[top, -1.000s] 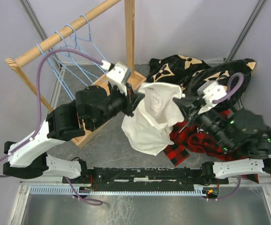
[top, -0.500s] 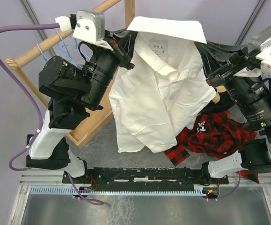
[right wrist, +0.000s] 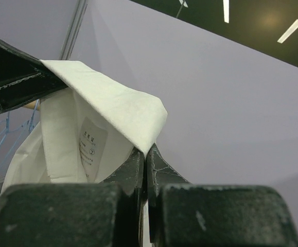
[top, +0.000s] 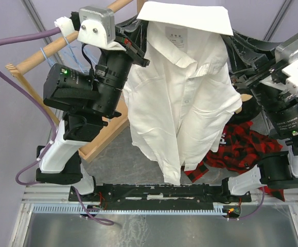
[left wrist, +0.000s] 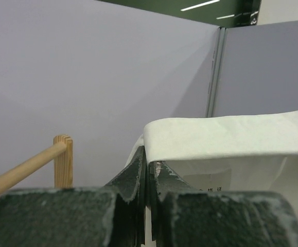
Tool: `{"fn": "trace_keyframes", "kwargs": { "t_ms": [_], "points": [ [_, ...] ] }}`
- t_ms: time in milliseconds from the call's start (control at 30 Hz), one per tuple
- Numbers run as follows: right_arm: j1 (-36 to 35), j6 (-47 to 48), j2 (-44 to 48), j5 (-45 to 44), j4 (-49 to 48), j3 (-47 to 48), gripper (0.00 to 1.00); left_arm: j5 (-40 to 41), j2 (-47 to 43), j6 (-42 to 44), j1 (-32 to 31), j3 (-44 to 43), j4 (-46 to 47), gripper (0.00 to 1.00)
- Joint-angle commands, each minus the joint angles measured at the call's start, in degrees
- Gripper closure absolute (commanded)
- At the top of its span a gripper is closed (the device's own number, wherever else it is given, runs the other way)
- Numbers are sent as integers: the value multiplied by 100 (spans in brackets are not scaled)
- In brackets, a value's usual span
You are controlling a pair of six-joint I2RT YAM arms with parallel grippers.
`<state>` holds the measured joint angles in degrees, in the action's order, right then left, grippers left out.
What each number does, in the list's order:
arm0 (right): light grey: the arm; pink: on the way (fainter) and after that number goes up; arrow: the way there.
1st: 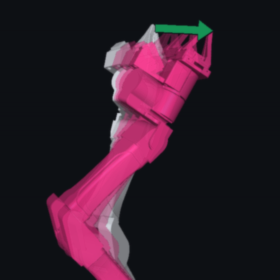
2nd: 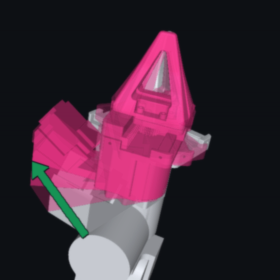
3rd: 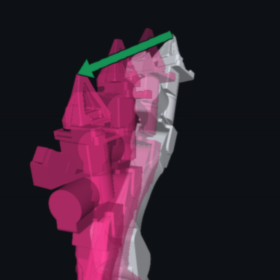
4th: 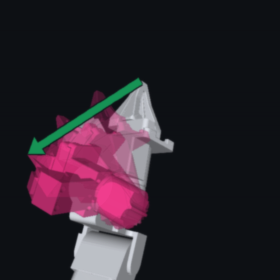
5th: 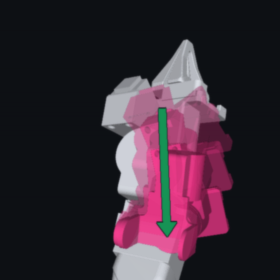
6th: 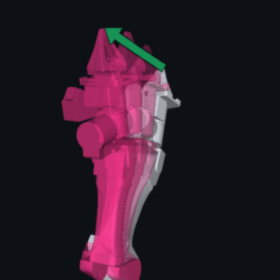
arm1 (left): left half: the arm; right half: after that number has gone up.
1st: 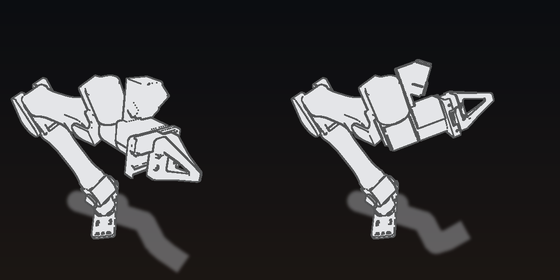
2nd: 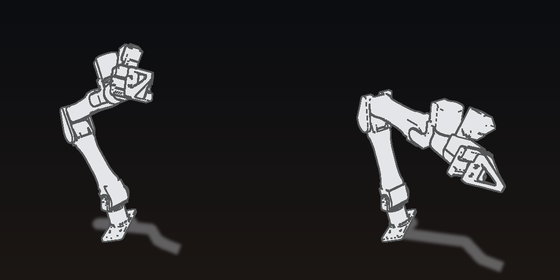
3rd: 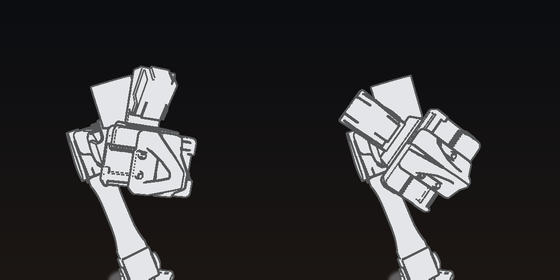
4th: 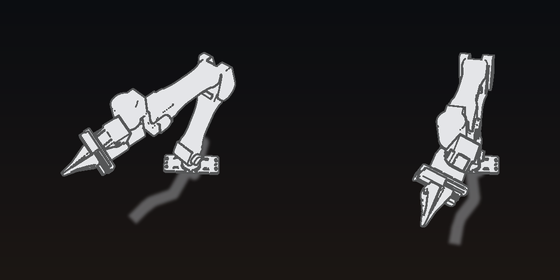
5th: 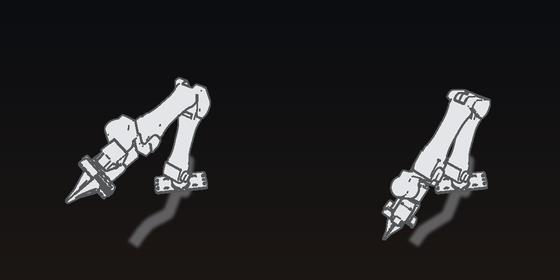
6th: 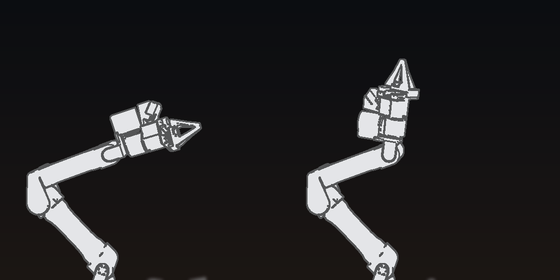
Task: Place the shirt on the hanger
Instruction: Adjust the shirt at the center of the board.
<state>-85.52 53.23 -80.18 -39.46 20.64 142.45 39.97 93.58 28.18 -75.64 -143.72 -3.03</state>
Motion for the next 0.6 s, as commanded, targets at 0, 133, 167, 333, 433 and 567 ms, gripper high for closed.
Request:
{"fn": "trace_keyframes", "kwargs": {
  "t_ms": [0,133,167,333,433,567],
  "points": [
    [-9,-231,491,-197,-96,-502,100,434,-366,-226,5,7,-449,97],
    [-10,-1103,1189,-782,140,-1994,100,1312,-813,-631,-281,1223,-896,97],
    [-9,-1360,1437,-950,136,-2511,100,1557,-849,-807,-379,1439,-1090,97],
    [-11,-3333,2442,-1655,874,-4320,100,1726,-819,-2830,-610,2268,-3135,97],
    [-9,-4471,2871,-1717,1429,-5275,100,1279,-989,-4005,-608,3279,-3537,97],
    [75,-5716,3030,-1655,2275,-6215,100,950,-1093,-5338,-610,4558,-3887,97]
  ]
}}
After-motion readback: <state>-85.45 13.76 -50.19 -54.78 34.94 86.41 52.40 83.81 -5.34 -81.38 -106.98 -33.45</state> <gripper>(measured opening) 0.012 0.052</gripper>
